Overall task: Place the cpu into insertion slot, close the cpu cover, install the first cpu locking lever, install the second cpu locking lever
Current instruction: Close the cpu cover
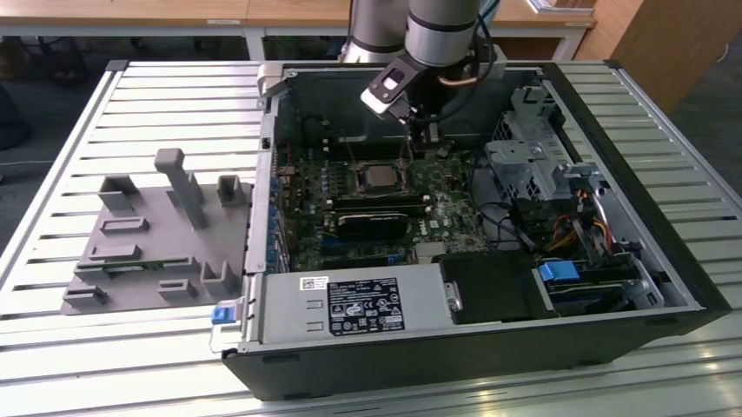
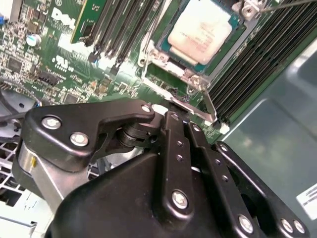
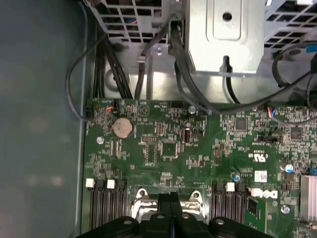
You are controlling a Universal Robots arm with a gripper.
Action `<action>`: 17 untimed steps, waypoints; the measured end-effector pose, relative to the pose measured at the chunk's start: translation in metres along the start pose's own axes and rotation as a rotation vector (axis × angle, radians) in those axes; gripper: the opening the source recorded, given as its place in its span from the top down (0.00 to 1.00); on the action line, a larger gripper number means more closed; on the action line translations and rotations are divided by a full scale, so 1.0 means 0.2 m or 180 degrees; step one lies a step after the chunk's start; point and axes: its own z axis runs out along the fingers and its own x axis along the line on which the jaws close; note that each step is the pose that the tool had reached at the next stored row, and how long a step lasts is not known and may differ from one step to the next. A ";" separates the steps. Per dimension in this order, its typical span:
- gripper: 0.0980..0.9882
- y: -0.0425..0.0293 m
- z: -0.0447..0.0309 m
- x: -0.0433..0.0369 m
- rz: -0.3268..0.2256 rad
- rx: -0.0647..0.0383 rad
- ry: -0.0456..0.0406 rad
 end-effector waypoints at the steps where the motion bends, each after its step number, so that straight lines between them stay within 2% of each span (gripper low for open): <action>1: 0.99 -0.007 0.002 0.000 0.0000 0.0000 0.0000; 15: 0.99 -0.114 0.034 0.002 0.0001 0.0000 0.0000; 17: 0.99 -0.119 0.046 0.002 0.0001 0.0001 0.0000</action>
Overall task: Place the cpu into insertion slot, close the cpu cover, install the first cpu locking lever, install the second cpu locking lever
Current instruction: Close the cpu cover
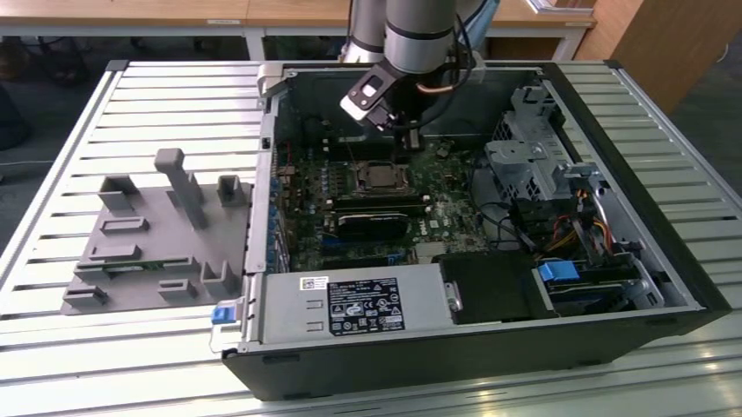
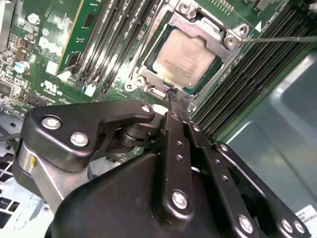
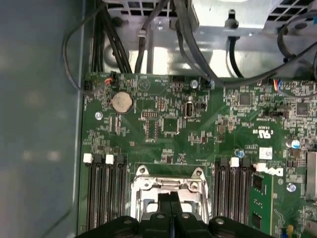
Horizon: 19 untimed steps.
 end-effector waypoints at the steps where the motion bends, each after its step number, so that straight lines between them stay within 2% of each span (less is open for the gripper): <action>1: 0.99 -0.001 0.009 0.000 0.0000 0.0002 0.0000; 7: 0.99 -0.033 0.040 -0.001 -0.0001 0.0005 0.0000; 19: 0.99 -0.160 0.067 0.001 0.0000 0.0005 0.0000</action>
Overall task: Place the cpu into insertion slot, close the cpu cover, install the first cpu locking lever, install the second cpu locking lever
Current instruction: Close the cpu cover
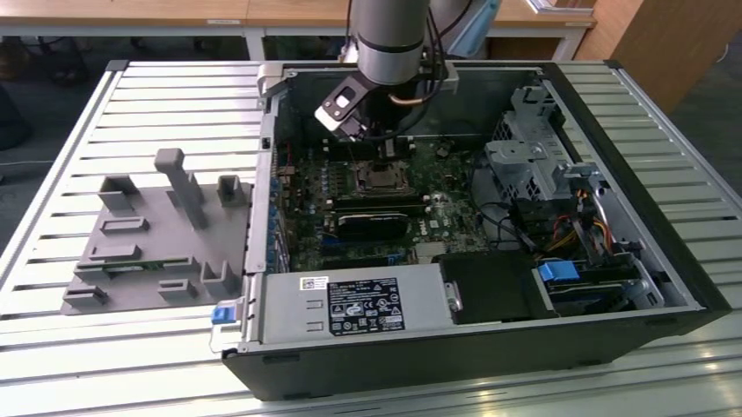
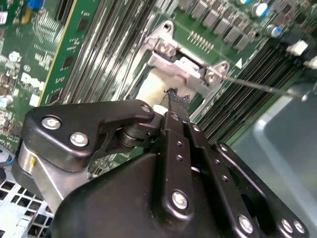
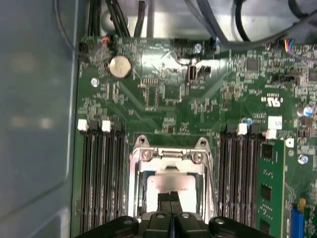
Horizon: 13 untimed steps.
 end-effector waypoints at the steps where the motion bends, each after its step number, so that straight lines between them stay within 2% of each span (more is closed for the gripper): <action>1: 0.99 -0.006 0.003 0.000 0.0000 0.0000 0.0000; 13: 0.99 -0.064 0.025 0.001 -0.0003 0.0000 0.0000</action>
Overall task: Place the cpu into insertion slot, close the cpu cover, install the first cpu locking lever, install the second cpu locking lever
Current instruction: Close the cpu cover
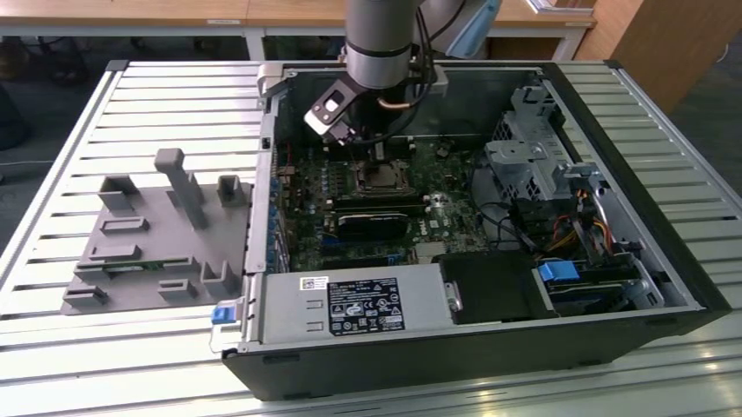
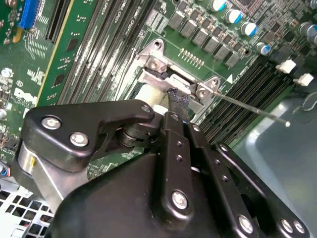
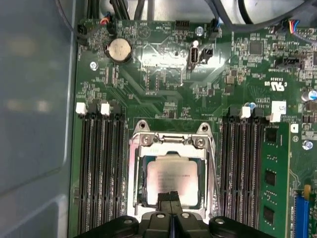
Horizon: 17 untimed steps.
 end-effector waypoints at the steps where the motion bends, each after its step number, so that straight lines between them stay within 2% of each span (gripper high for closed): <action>1: 0.99 -0.003 0.003 0.000 0.0000 0.0000 0.0000; 13: 0.99 -0.011 0.034 -0.001 0.0000 0.0000 0.0000; 17: 0.99 0.002 0.037 -0.001 -0.0001 0.0000 0.0001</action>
